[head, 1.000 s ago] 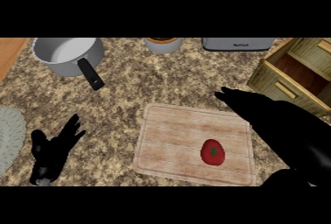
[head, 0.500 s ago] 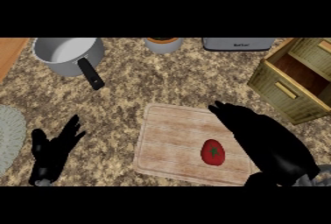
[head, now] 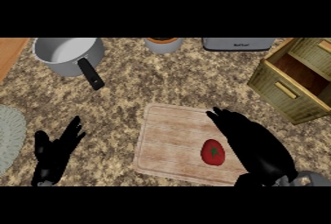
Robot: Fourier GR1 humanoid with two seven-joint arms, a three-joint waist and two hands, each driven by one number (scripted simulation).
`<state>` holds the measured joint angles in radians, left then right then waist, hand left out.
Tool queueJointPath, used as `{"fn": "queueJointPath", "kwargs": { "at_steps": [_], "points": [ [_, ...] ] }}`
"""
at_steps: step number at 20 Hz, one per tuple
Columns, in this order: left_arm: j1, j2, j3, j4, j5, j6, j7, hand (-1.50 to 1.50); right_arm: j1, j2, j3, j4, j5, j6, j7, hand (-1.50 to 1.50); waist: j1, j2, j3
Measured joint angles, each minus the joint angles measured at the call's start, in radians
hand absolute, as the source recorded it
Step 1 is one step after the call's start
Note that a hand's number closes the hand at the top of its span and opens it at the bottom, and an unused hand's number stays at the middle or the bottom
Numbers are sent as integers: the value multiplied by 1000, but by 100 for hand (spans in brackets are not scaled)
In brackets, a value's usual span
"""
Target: Pick the tomato from the cutting board and place it in the basket
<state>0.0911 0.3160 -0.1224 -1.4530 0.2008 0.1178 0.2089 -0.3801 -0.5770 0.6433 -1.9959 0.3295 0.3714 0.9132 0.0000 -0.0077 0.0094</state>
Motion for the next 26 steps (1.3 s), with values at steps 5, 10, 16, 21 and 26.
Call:
{"fn": "queueJointPath", "kwargs": {
  "at_steps": [5,10,16,21,26],
  "points": [
    [2,-6,11,-3,-5,-6,5,0,32,31,-8,62,66,-15,-61,-150,2,0,0],
    [13,-9,15,-17,-16,-14,0,0,63,79,15,95,138,-34,-93,-150,2,0,1],
    [13,-19,21,-7,-27,-21,-11,0,50,121,20,182,177,1,-110,-150,4,0,1],
    [17,-20,26,-21,-33,-26,6,0,75,158,45,247,228,3,-119,-150,3,1,0],
    [18,-28,31,-23,-40,-31,24,0,73,183,17,275,248,19,-140,-150,2,0,1]
  ]
}}
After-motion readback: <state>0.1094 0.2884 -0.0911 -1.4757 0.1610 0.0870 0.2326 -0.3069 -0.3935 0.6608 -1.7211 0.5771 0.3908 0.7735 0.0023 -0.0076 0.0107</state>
